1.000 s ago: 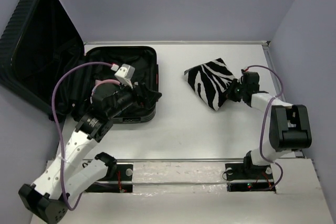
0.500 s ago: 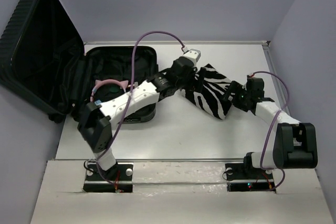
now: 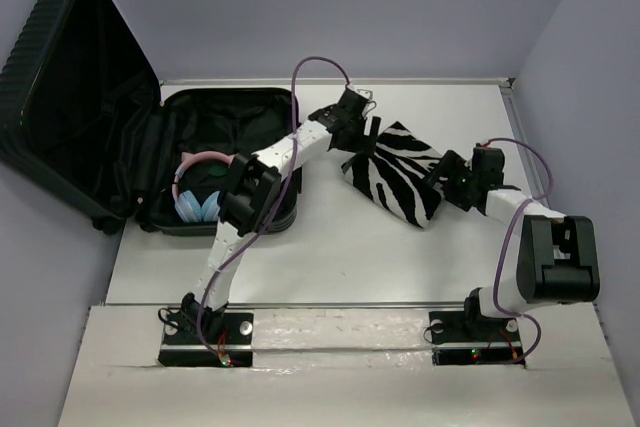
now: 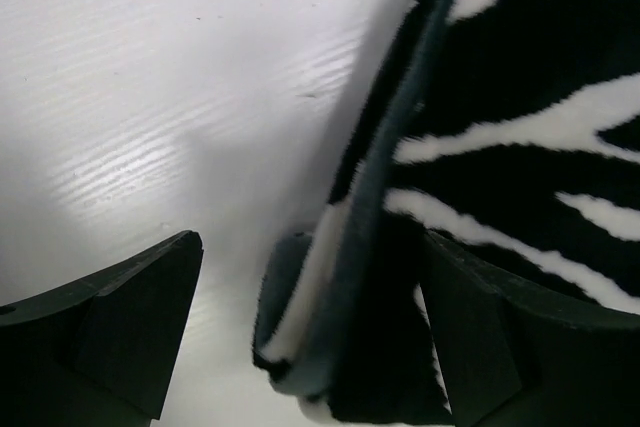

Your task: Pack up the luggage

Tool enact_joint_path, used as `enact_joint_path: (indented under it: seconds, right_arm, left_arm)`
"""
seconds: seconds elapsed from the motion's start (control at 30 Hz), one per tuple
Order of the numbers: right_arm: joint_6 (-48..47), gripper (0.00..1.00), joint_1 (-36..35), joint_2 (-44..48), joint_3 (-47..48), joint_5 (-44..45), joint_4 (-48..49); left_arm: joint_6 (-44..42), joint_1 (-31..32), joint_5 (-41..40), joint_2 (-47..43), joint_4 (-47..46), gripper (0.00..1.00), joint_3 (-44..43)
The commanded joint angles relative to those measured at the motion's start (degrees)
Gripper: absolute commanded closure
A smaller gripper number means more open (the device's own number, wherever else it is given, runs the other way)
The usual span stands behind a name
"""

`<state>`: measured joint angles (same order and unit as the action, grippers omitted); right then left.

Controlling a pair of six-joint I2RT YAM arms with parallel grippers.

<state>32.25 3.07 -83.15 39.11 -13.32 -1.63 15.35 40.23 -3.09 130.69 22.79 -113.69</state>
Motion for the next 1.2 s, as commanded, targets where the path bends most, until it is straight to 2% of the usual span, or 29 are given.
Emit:
enact_joint_path:
  seconds: [0.0, 0.1, 0.2, 0.47, 0.53, 0.6, 0.67, 0.7, 0.73, 0.87, 0.9, 1.0, 1.03, 1.1, 1.13, 1.17]
  right_arm:
    - [0.7, 0.00, 0.3, -0.8, 0.0, -2.1, 5.4]
    - [0.9, 0.00, 0.3, -1.4, 0.0, -3.5, 6.0]
    - [1.2, 0.00, 0.3, -1.4, -0.4, -3.6, 6.3]
    - [1.8, 0.02, 0.3, -1.5, -1.1, -4.0, 7.0]
    - [2.3, 0.09, 0.3, -2.4, -0.6, -3.7, 7.3]
    - [2.6, 0.12, 0.3, -3.2, -0.2, -3.9, 8.0]
    - [3.8, 0.24, 0.8, -5.0, 0.3, -4.7, 9.2]
    - [4.0, 0.25, 0.8, -5.6, 0.4, -5.1, 9.6]
    - [4.3, 0.25, 0.8, -6.2, 0.6, -5.7, 9.8]
    - [5.8, 0.24, 0.8, -8.5, 1.1, -8.7, 12.5]
    - [6.1, 0.29, 0.8, -9.2, 1.2, -9.3, 12.9]
    - [6.7, 0.52, 0.8, -10.1, 1.3, -10.8, 14.9]
    - [7.2, 0.69, 0.8, -10.4, 1.1, -11.4, 15.5]
    - [8.3, 0.84, 0.8, -10.4, 0.9, -13.8, 18.7]
    - [8.6, 0.88, 0.8, -9.8, 0.2, -14.9, 19.9]
    - [9.0, 0.92, 0.8, -9.2, -0.1, -16.5, 22.3]
  left_arm:
    - [-0.9, -3.0, 13.5, 2.3, 1.6, 0.01, -5.9]
    - [-0.6, -3.9, 18.2, 6.5, 2.4, 0.01, -9.4]
    - [-0.2, -4.2, 18.8, 12.0, 4.4, 0.01, -13.8]
    - [4.2, -4.2, 29.5, 15.3, -2.2, 0.01, -9.8]
    - [4.9, -4.2, 30.9, 14.9, -4.1, 0.03, -7.4]
    - [5.6, -4.2, 33.1, 14.2, -6.4, 0.04, -4.6]
    - [7.3, -4.2, 35.2, 13.0, -10.2, 0.10, 1.5]
    - [7.3, -4.1, 35.3, 12.7, -11.0, 0.10, 1.5]
    - [7.5, -4.1, 35.5, 12.5, -11.7, 0.17, 3.6]
    - [8.4, -4.0, 37.1, 12.0, -14.7, 0.33, 6.7]
    - [9.0, -4.0, 37.2, 11.5, -15.4, 0.41, 7.8]
    - [9.3, -4.0, 37.2, 11.2, -17.0, 0.54, 8.4]
    - [9.3, -4.0, 37.2, 10.8, -17.1, 0.68, 8.5]
    - [9.5, -4.0, 36.1, 10.1, -17.5, 0.80, 8.7]
    - [9.5, -4.1, 35.5, 8.6, -17.5, 0.94, 8.8]
    - [9.5, -4.0, 34.2, 7.6, -17.7, 0.94, 9.0]
